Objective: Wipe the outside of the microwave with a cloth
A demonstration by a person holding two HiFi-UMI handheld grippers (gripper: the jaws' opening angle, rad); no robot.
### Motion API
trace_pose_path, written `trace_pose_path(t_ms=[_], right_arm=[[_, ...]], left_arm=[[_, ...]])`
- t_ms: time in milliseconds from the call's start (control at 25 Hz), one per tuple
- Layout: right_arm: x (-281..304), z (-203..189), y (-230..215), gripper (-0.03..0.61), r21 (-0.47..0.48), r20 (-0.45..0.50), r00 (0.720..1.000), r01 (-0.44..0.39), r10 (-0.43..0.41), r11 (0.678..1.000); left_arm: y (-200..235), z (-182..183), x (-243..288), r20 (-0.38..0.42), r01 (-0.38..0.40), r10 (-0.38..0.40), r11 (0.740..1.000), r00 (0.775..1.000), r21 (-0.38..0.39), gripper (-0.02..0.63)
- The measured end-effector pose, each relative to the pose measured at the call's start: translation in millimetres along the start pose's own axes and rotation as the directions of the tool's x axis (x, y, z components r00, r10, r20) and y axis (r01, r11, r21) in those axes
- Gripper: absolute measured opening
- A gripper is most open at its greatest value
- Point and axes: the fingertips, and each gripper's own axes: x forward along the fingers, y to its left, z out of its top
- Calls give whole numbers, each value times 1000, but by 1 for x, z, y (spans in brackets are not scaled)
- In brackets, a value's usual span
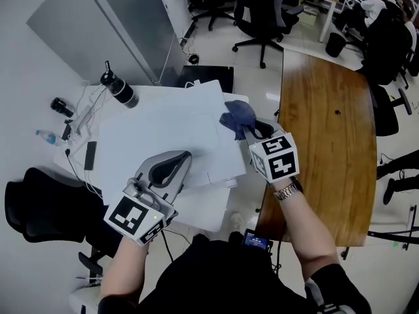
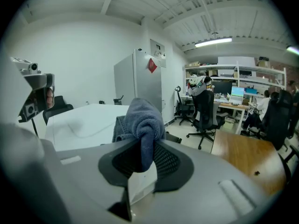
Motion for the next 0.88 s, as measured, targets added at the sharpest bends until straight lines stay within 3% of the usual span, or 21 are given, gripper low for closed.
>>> trace_pose_path(t_ms=[320, 880], right_arm=[[29, -48, -7, 72, 68, -26, 998, -55, 57, 996], [63, -118, -11, 72, 107, -158, 983, -72, 88, 992]], left_arm=[[-11, -9, 22, -31, 3, -4, 1000, 1000, -14, 5], [-21, -24, 43, -75, -6, 4, 999, 997, -33, 5]])
